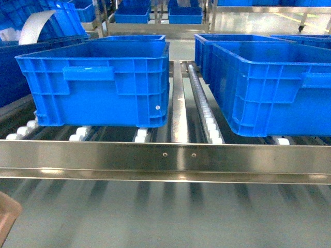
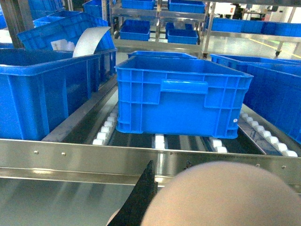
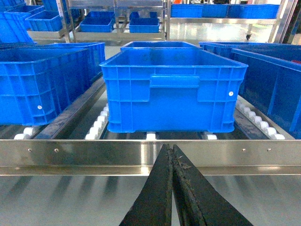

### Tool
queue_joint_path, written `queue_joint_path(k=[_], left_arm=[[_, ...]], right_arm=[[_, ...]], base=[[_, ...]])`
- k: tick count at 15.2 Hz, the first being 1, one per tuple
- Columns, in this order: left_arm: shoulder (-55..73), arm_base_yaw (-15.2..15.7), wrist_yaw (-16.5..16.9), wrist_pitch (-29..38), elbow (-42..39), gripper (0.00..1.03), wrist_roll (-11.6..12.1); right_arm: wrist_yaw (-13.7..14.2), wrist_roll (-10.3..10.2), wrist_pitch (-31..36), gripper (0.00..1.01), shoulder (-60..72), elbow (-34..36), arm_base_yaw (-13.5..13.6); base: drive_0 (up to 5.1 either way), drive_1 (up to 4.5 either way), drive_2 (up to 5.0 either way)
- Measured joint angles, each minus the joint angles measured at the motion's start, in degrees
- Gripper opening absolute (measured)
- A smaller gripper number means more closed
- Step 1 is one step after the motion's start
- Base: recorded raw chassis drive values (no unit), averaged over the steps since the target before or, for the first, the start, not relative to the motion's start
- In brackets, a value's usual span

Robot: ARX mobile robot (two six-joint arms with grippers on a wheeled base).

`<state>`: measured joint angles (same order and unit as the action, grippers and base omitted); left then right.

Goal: Place part in tray to right shelf

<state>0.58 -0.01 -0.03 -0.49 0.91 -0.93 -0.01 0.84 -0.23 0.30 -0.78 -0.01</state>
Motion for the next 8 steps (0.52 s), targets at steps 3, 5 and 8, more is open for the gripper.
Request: queue_joint_path(k=[3,5,8], left_arm=[[0.0,0.0,0.0,0.0,0.0,0.12,0.0],[0.0,0.0,0.0,0.0,0.0,0.12,0.0],[0.0,0.0,0.0,0.0,0.0,0.12,0.0]], right_arm=[[0.0,0.0,0.0,0.16,0.0,0.0,0.0],[0.0,0.0,0.0,0.43,0.0,0.0,0.0],[0.0,-0.02,0.0,1.0,0.0,0.0,0.0]], base=[[0.0,0.0,0.0],[0.0,0.0,0.0],[0.0,0.0,0.0]])
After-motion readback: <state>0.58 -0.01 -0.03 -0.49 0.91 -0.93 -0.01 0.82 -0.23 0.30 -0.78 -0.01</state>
